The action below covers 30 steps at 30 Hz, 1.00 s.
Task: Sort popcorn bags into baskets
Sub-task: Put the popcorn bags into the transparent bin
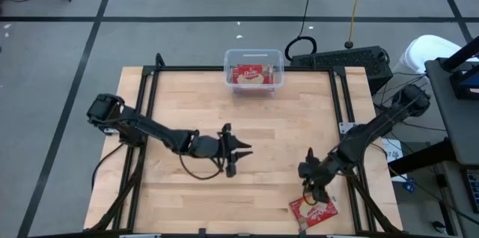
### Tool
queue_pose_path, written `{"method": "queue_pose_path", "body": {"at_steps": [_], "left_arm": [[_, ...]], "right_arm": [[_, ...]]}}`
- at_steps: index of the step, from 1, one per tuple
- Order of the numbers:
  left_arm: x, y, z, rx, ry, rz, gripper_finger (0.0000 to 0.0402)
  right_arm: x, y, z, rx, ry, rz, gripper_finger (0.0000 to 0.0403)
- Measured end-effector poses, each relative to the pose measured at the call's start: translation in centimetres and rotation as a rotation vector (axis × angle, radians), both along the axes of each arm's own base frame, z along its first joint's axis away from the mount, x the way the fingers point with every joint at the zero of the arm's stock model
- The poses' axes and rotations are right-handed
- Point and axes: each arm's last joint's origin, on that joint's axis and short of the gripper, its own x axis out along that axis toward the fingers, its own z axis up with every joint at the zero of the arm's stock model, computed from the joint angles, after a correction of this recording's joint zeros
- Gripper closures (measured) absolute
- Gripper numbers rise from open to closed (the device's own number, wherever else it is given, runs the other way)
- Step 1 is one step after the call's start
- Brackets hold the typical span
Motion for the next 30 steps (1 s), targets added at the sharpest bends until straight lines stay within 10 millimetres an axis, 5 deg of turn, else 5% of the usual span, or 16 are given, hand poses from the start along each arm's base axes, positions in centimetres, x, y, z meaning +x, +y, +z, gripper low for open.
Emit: {"method": "queue_pose_path", "body": {"at_steps": [6,14,19,25,30], "left_arm": [[-0.8,-2.7,0.1,-0.003,-0.042,0.027,0.03],[-1.7,-4.9,0.2,-0.048,-0.066,0.071,0.03],[-2.2,-5.8,0.2,-0.079,-0.078,0.109,0.03],[-2.7,-6.6,0.2,-0.094,-0.091,0.145,0.03],[-2.8,-6.7,0.2,-0.096,-0.095,0.16,0.03]], "right_arm": [[1.7,2.7,-1.6,0.108,-0.033,0.101,0.0242],[4.2,5.0,-2.6,-0.032,-0.118,0.26,0.0165],[4.7,5.5,-3.6,-0.077,-0.145,0.353,0.015],[4.9,5.8,-5.4,-0.096,-0.104,0.434,0.0176],[5.0,5.7,-5.6,-0.128,-0.127,0.483,0.0259]]}}
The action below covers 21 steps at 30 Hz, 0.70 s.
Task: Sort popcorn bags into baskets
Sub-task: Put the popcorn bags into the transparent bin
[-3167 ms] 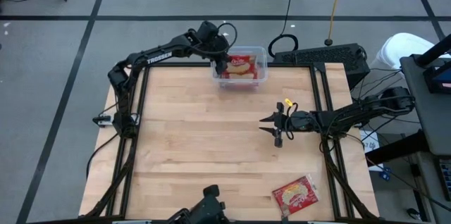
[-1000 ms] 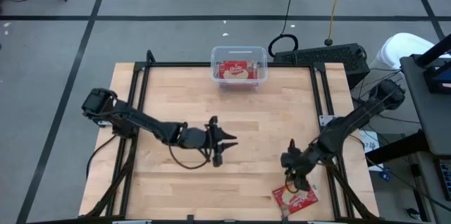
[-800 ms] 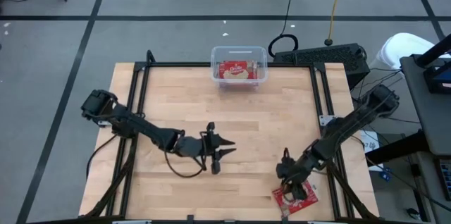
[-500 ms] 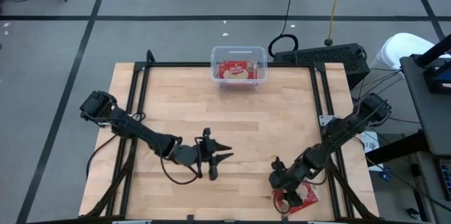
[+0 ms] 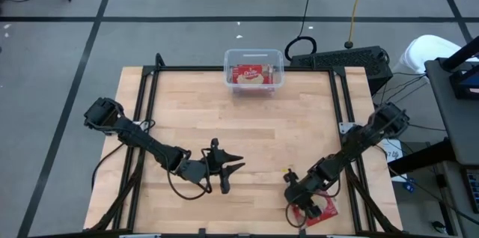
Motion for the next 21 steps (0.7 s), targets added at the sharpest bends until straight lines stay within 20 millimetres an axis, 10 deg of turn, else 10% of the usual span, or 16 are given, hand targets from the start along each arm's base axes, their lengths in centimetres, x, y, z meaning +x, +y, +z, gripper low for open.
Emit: {"method": "queue_pose_path", "body": {"at_steps": [6,21], "left_arm": [[0.1,0.3,0.0,0.002,0.001,0.01,0.03],[1.1,2.6,-0.3,0.026,0.036,0.078,0.03]], "right_arm": [[0.4,-1.0,1.0,0.0,-0.054,0.056,0.0388],[2.5,-6.1,6.4,-0.195,-0.44,-0.105,0.0402]]}}
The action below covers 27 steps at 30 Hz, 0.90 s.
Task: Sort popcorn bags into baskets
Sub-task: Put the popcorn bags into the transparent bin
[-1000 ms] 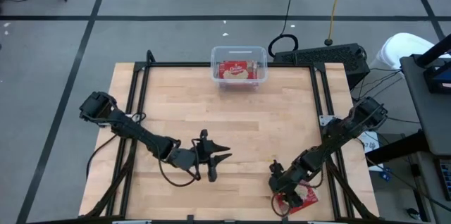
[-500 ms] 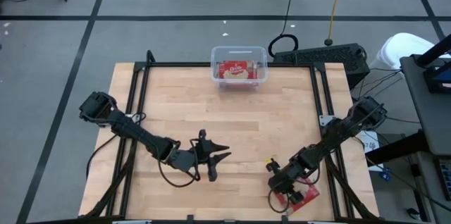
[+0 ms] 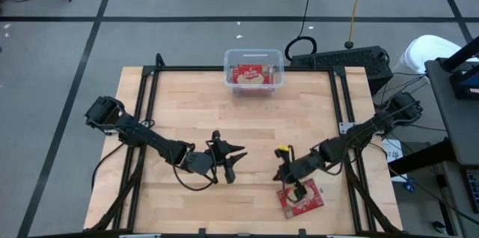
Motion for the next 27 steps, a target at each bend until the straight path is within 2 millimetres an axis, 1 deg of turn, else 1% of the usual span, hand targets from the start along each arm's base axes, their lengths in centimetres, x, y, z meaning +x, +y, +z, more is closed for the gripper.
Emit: {"method": "queue_pose_path", "body": {"at_steps": [3,6,8,12,17,22,25,27], "left_arm": [[0.2,0.5,-0.2,0.009,0.028,0.005,0.03],[0.1,1.0,-0.8,0.026,0.088,0.014,0.0299],[0.0,1.2,-1.1,0.028,0.119,0.022,0.0299],[-0.2,1.4,-1.7,0.034,0.181,0.035,0.03],[-0.3,1.5,-1.8,0.039,0.195,0.035,0.03],[-0.3,1.5,-1.9,0.033,0.197,0.034,0.03],[-0.3,1.4,-1.9,0.029,0.202,0.021,0.03],[-0.3,1.4,-1.9,0.028,0.202,0.02,0.03]], "right_arm": [[0.2,-1.1,0.7,0.007,-0.02,-0.051,0.0402],[-0.1,-1.6,1.0,0.069,0.03,-0.071,0.0402],[-0.7,-1.5,1.1,0.099,0.091,-0.075,0.04],[-2.2,-0.1,0.5,0.132,0.217,-0.085,0.038],[-4.7,1.7,-0.2,0.185,0.414,-0.158,0.0324],[-6.6,4.5,-0.2,0.273,0.471,-0.173,0.0263],[-7.7,6.2,-0.4,0.312,0.478,-0.17,0.0249],[-7.8,7.1,-0.6,0.348,0.472,-0.154,0.0249]]}}
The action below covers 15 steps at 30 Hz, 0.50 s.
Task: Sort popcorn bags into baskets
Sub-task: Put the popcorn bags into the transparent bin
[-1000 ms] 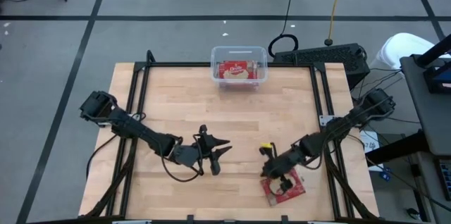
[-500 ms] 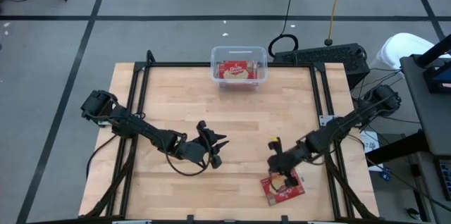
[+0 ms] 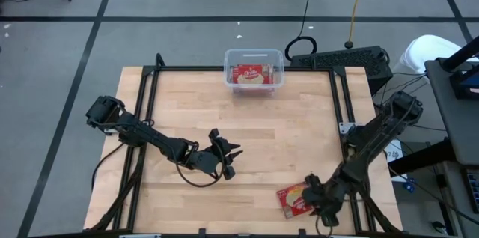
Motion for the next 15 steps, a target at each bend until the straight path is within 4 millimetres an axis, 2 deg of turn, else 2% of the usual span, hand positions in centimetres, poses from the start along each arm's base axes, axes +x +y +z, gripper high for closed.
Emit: {"method": "queue_pose_path", "body": {"at_steps": [4,9,15], "left_arm": [[0.0,0.1,0.0,0.002,0.001,0.002,0.03],[0.1,0.1,0.0,-0.017,-0.01,0.011,0.03],[0.1,0.1,0.0,-0.037,-0.016,0.02,0.03]], "right_arm": [[0.8,1.5,-1.1,0.028,-0.073,0.022,0.0265],[2.4,2.9,-3.3,0.06,-0.146,0.07,0.0296],[3.9,2.6,-5.9,0.008,-0.138,0.119,0.0338]]}}
